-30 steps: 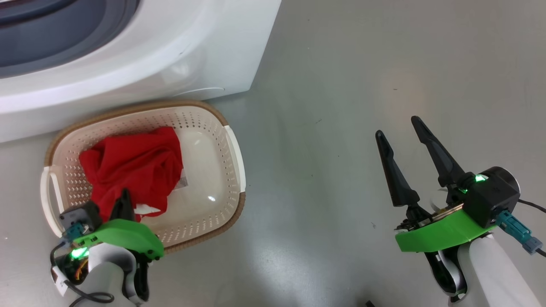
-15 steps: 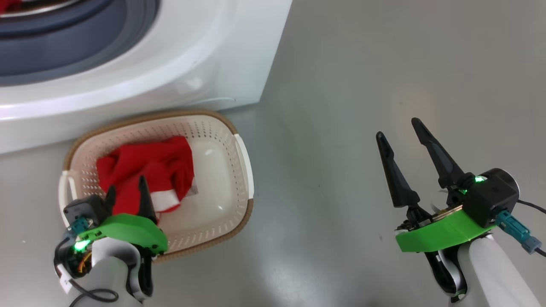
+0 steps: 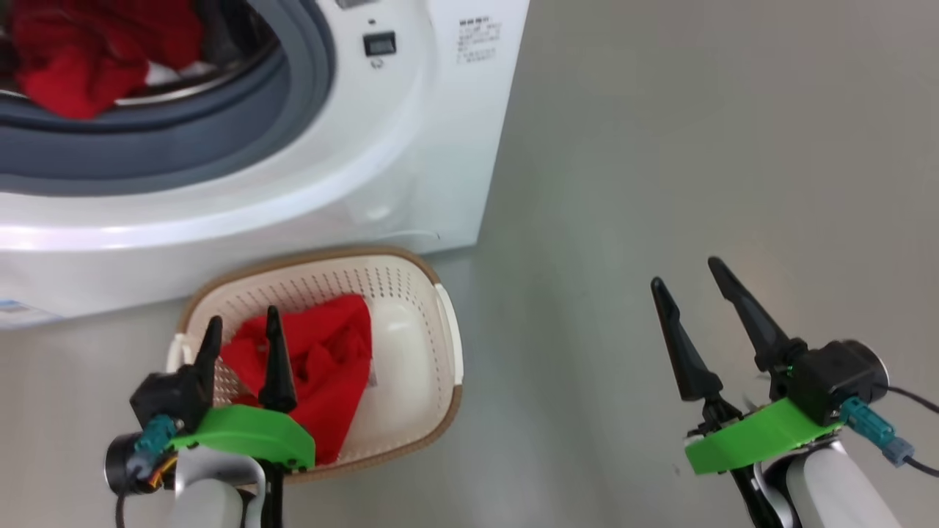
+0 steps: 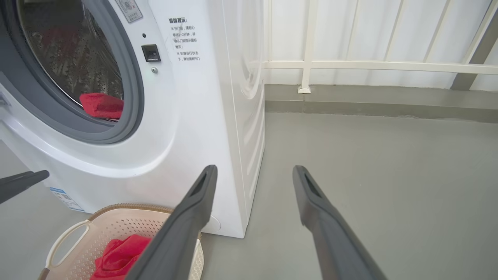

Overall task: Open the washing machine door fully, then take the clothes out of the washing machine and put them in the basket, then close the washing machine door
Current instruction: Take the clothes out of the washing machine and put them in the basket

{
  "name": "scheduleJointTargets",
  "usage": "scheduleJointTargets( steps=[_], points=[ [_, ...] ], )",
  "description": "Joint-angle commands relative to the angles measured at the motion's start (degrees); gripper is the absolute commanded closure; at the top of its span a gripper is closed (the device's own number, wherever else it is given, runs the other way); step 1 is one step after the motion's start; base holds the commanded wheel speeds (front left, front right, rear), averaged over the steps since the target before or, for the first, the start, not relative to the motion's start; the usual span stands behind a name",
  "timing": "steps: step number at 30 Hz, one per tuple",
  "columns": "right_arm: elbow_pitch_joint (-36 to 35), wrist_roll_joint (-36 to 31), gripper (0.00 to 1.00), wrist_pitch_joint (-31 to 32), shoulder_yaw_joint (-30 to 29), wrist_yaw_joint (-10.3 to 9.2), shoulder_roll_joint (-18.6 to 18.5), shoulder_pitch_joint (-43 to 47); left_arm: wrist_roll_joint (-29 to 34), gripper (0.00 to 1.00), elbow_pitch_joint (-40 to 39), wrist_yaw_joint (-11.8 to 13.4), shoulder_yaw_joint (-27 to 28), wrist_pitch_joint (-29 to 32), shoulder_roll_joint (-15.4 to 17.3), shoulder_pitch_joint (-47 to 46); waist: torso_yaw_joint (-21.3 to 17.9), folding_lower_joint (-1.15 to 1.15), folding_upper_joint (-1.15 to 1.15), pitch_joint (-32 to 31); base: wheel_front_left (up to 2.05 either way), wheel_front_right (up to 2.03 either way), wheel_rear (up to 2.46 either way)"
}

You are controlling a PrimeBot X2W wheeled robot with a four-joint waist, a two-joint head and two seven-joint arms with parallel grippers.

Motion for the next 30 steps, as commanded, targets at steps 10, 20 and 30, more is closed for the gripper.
scheduleJointTargets(
  steps=[10,20,30],
  points=[
    [1.1,-1.1,0.0,-0.4,0.4,0.02,0.7,5.6,6.0,0.0,-14.9,1.1,-1.3,-0.7,1.3,8.6,3.3,0.0,0.0,-12.6,0.0,0.0,0.0],
    [2.6,-2.3,0.0,-0.4,-0.5,0.02,1.5,9.1,6.8,0.0,-21.3,1.4,-2.2,1.2,3.0,16.3,4.2,0.0,0.0,-18.6,0.0,0.0,0.0],
    [2.1,-3.6,0.0,0.4,-2.4,0.02,1.9,12.6,7.2,0.0,-28.0,2.6,-3.3,4.1,3.6,22.8,5.9,0.0,0.0,-21.9,0.0,0.0,0.0]
  ],
)
